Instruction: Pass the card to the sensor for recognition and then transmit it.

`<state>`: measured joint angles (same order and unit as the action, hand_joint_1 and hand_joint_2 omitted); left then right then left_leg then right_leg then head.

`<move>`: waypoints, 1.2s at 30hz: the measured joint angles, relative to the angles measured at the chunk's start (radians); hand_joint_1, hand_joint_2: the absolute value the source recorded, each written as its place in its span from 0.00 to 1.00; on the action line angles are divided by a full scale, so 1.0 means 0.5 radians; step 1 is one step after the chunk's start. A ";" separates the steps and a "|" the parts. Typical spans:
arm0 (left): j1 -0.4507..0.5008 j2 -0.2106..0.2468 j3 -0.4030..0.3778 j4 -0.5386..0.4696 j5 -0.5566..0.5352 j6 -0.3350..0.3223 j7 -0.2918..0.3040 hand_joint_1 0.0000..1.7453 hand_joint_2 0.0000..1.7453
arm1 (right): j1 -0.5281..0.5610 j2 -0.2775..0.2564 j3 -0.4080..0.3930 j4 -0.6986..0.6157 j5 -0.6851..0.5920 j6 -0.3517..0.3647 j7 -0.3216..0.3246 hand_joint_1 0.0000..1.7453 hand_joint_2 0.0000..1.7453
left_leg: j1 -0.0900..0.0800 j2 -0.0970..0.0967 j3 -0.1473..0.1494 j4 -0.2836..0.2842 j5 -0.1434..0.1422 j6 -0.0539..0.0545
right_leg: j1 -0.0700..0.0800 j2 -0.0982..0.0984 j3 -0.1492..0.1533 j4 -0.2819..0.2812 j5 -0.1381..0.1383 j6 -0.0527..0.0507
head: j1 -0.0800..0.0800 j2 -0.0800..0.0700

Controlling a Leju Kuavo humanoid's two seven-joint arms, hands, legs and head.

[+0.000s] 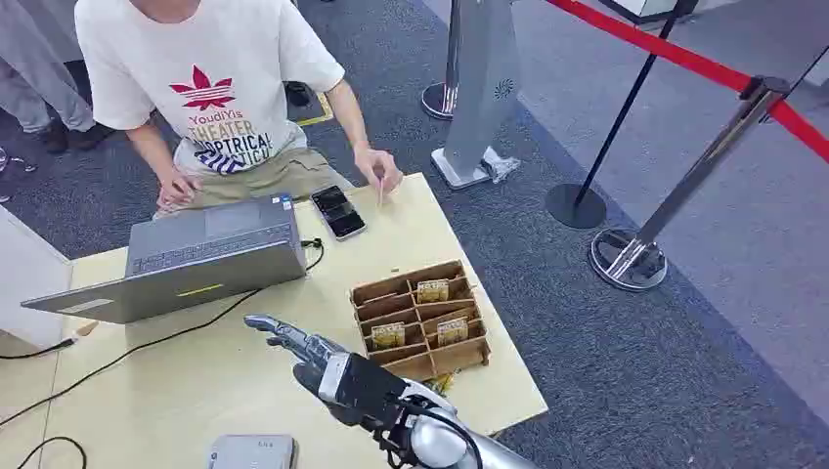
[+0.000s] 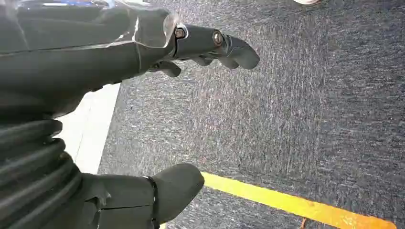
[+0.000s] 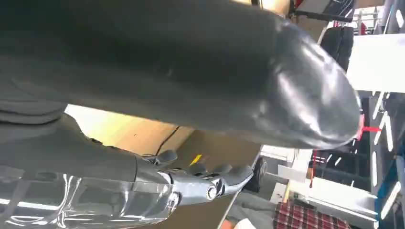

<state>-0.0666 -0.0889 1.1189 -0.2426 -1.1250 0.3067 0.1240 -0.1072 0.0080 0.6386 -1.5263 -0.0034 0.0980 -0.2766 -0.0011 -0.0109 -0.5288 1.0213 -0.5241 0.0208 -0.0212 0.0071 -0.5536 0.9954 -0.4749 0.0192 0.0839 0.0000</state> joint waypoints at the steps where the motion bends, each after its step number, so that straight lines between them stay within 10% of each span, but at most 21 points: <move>1: 0.000 0.000 0.000 0.000 -0.001 0.000 0.000 0.00 1.00 | 0.004 -0.001 0.000 -0.005 0.000 -0.001 0.000 0.00 0.00 | 0.000 0.000 0.000 0.000 0.000 0.000 | 0.000 0.000 0.000 0.000 0.000 0.000 | 0.000 0.000; 11: 0.000 0.000 0.000 0.000 -0.018 0.004 0.000 0.00 1.00 | 0.039 -0.002 -0.027 -0.052 0.011 -0.007 0.008 0.00 0.00 | 0.000 0.000 0.000 0.000 0.000 0.000 | 0.000 0.000 0.000 0.000 0.000 0.000 | 0.000 0.000; 12: -0.001 0.000 0.000 0.000 -0.018 0.004 0.000 0.00 1.00 | 0.041 -0.002 -0.029 -0.052 0.011 -0.006 0.008 0.00 1.00 | 0.000 0.000 0.000 0.000 0.000 0.000 | 0.000 0.000 0.000 0.000 0.000 0.000 | 0.000 0.000; 36: -0.001 -0.002 0.000 0.000 -0.083 -0.008 -0.034 0.00 1.00 | -0.078 0.011 -0.038 -0.207 0.478 -0.170 -0.044 0.00 1.00 | 0.000 0.000 0.000 0.000 0.000 0.000 | 0.000 0.000 0.000 0.000 0.000 0.000 | -0.001 0.000</move>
<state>-0.0670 -0.0900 1.1189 -0.2426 -1.1666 0.3025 0.1072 -0.1462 0.0134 0.6195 -1.6297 0.2355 0.0129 -0.2983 -0.0011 -0.0109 -0.5289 1.0213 -0.5240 0.0207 -0.0213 0.0071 -0.5535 0.9955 -0.4748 0.0191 0.0835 0.0000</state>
